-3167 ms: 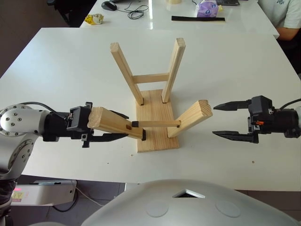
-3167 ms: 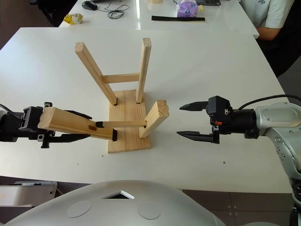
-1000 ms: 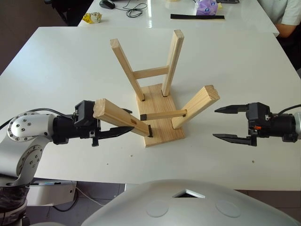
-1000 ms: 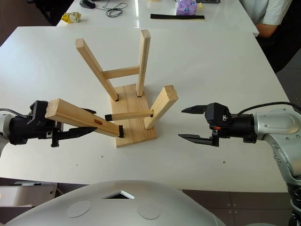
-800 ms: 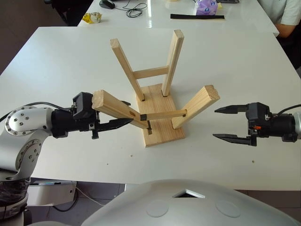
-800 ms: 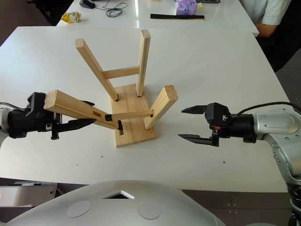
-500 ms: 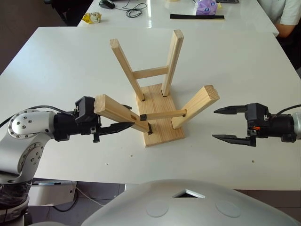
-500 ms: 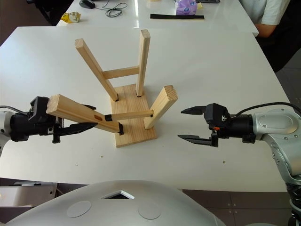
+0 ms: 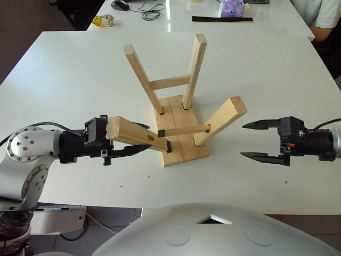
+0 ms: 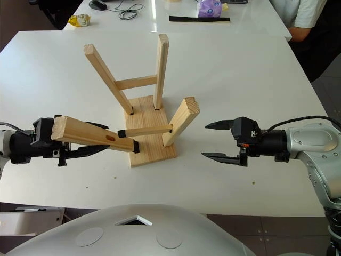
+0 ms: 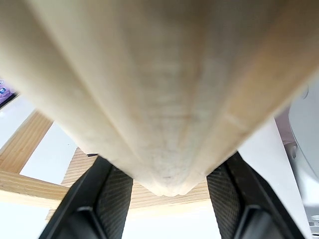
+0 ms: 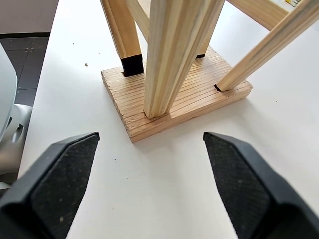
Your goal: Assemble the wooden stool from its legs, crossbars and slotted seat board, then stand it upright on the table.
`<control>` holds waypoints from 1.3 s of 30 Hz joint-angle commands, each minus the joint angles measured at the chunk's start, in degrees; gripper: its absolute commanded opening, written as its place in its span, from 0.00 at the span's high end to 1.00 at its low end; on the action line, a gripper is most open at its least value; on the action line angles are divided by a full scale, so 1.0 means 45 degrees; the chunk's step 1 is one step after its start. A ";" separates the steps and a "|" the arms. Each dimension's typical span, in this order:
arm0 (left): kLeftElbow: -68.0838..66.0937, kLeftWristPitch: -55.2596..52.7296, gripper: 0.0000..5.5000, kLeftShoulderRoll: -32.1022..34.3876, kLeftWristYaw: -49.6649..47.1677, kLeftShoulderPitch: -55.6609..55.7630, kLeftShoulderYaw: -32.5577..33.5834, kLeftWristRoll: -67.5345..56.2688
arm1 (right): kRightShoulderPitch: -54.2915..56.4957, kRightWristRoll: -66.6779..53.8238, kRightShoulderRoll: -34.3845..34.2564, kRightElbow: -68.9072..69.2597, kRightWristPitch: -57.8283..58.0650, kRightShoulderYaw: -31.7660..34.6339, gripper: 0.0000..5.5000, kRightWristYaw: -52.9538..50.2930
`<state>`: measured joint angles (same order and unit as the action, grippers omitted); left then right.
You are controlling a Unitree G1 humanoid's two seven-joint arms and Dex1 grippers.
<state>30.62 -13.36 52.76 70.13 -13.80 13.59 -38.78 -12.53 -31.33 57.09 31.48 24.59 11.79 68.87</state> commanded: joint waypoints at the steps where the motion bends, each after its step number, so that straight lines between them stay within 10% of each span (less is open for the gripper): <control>1: -0.0203 -0.0362 0.63 0.0610 0.0383 -0.0304 -0.0081 0.0494 | -0.0099 0.0102 0.0084 0.0211 -0.0139 0.0229 0.30 -0.0120; 39: -0.1165 -0.1247 0.63 0.1947 0.0436 0.0978 0.0491 -0.0037 | -0.0358 0.0158 0.0082 0.0387 -0.0191 0.0449 0.30 -0.0312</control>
<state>26.05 -17.14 60.10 72.49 -10.00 15.65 -40.85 -14.38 -31.08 56.97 32.79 24.27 13.46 67.61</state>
